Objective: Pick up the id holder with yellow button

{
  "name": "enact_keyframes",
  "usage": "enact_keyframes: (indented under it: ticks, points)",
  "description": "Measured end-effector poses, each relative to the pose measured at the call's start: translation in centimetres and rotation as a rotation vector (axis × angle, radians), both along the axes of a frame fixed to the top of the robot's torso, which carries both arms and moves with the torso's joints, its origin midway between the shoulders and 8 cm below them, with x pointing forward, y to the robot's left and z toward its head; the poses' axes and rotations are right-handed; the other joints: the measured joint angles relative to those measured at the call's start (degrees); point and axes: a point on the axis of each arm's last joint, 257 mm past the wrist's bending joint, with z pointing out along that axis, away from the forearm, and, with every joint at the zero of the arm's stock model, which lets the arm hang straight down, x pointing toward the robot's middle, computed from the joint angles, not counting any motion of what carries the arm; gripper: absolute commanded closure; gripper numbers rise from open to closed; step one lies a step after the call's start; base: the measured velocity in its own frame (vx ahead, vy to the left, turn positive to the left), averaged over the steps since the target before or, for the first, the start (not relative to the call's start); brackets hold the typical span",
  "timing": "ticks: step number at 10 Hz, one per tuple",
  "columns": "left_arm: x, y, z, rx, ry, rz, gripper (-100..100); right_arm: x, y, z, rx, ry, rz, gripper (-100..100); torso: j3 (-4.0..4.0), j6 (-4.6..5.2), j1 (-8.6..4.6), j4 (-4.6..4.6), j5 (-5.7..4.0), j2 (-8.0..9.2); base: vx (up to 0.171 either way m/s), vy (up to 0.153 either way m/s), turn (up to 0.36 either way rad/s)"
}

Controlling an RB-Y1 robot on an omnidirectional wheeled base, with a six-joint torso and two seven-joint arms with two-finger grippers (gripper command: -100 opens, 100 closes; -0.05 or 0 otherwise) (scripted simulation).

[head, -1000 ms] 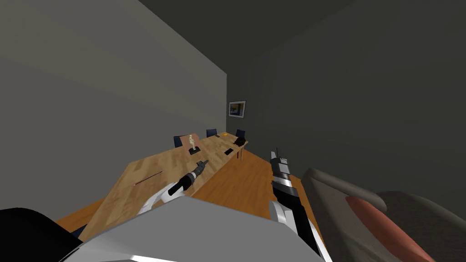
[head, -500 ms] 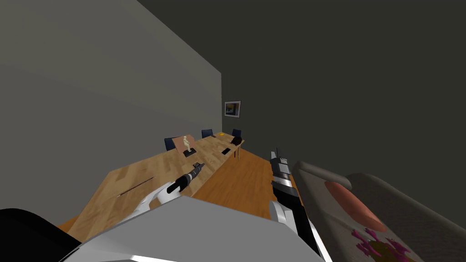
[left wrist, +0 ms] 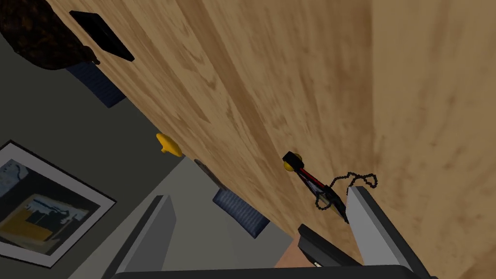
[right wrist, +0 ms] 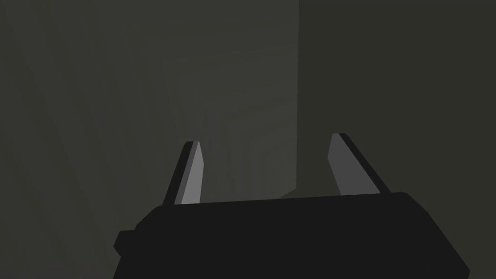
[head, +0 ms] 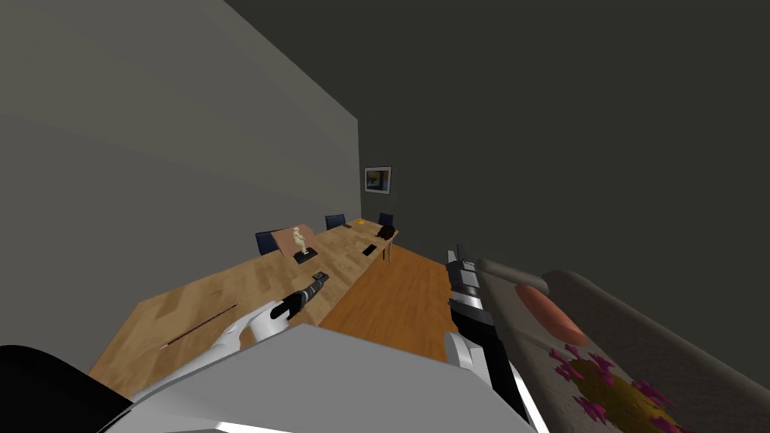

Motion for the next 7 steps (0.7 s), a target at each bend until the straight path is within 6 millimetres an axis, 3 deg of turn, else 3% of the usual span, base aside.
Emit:
enact_keyframes:
  ticks: [4,6,7]
  points:
    - [-2.5,5.9,-1.9,0.102,0.123,0.061,-100,0.0,0.0,0.0,0.000,0.000,0.000,0,-0.08,0.01,0.03,-0.03,0.00,-0.15,0.026,0.027,-0.132]
    - [-3.7,8.0,-2.8,0.136,0.169,0.088,-100,0.0,0.0,0.0,0.000,0.000,0.000,0,-0.11,-0.01,0.00,-0.04,0.01,-0.19,0.029,0.015,-0.037]
    - [-3.8,8.1,-2.9,0.138,0.172,0.090,0,0.0,0.0,0.0,0.000,0.000,0.000,0,-0.08,-0.02,-0.05,-0.03,0.00,-0.13,0.000,0.000,0.000]
